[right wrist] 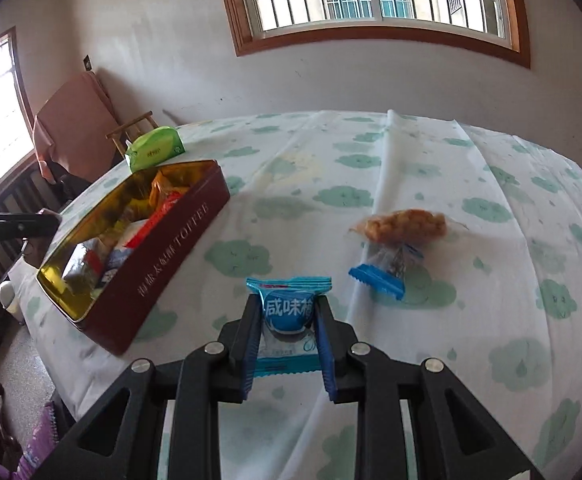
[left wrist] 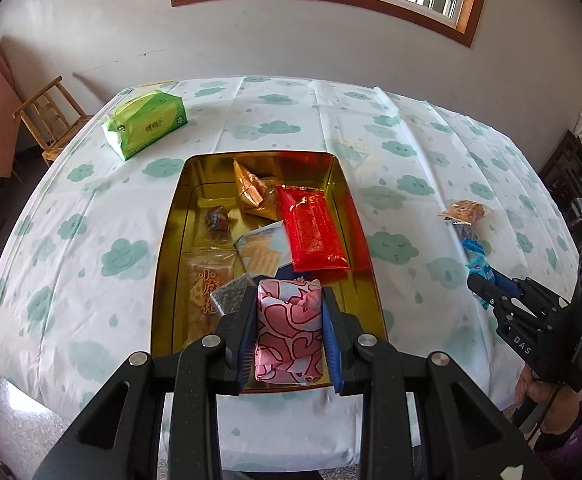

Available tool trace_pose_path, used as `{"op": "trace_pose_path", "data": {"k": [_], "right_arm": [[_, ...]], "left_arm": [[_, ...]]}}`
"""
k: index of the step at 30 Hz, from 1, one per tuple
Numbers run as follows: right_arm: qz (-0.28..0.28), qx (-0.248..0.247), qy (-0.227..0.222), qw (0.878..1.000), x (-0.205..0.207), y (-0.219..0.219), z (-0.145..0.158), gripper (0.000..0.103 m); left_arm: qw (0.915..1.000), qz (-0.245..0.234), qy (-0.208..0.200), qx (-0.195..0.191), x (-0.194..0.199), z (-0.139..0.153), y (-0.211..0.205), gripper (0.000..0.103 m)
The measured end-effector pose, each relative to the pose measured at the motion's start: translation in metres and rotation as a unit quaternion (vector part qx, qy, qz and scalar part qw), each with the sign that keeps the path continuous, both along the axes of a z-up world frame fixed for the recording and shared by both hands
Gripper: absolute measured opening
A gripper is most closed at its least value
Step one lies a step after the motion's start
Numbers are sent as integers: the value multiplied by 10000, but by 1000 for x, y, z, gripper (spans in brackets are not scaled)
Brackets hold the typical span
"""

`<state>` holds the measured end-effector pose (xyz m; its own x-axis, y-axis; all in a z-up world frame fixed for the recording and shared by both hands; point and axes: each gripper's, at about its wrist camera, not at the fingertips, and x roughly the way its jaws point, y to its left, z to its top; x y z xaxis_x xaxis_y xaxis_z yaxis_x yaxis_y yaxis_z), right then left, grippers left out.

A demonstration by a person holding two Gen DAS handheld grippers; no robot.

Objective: Organize snacks
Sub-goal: 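Lower the pink candy pack into the tin and open the left gripper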

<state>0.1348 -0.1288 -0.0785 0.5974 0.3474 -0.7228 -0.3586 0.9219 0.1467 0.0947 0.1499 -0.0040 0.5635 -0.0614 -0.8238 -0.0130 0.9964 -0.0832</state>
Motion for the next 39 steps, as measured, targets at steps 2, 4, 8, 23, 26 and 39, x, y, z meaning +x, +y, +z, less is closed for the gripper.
{"op": "trace_pose_path", "data": {"k": [2, 4, 8, 23, 26, 39], "right_arm": [[7, -66, -16, 10000, 1, 3, -4, 26], [8, -96, 0, 10000, 2, 5, -8, 26], [-34, -137, -24, 9999, 3, 7, -15, 26], [-85, -154, -114, 9998, 7, 8, -18, 26], [-87, -126, -122, 9998, 7, 8, -18, 26], [-102, -63, -132, 9998, 7, 5, -19, 26]], "left_arm": [[10000, 11, -11, 20, -1, -2, 3, 27], [10000, 25, 1, 45, -1, -4, 5, 26], [9999, 50, -49, 85, 2, -5, 11, 27], [9988, 105, -184, 451, 55, -11, 16, 27], [9986, 122, -168, 492, 65, -15, 15, 27], [9972, 195, -60, 724, 99, -34, 16, 27]]}}
